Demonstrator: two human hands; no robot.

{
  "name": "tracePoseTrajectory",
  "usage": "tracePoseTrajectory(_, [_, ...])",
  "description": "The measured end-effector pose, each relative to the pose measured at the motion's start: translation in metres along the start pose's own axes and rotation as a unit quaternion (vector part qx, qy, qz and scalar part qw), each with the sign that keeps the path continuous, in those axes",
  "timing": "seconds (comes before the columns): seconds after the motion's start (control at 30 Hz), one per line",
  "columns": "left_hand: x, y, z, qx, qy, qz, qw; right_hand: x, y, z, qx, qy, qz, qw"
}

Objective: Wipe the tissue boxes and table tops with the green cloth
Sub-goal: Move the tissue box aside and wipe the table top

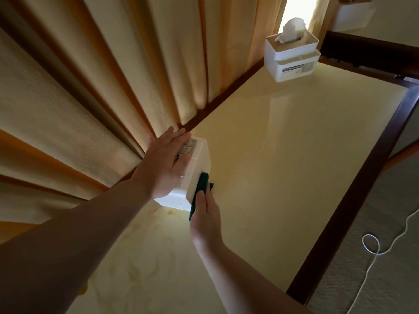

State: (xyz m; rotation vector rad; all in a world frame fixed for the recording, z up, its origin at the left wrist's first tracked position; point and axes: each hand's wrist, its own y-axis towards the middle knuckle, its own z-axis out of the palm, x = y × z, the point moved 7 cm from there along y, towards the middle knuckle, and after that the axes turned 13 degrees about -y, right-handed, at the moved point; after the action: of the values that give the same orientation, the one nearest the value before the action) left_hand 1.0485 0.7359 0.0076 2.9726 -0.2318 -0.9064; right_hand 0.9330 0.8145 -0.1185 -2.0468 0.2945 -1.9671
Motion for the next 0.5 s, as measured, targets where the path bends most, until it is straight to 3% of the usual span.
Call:
tracePoseTrajectory(0.2, [-0.001, -0.001, 0.0, -0.009, -0.016, -0.006, 1.0, 0.036, 0.077, -0.017, -0.001, 0.005, 0.008, 1.0])
tracePoseTrajectory(0.3, [-0.001, -0.003, 0.001, -0.014, -0.012, -0.013, 1.0, 0.036, 0.064, -0.017, 0.009, 0.011, -0.031, 0.999])
tracePoseTrajectory(0.5, [0.001, -0.004, 0.002, -0.025, -0.024, -0.02, 0.999, 0.004, 0.001, -0.004, 0.013, 0.038, -0.021, 0.999])
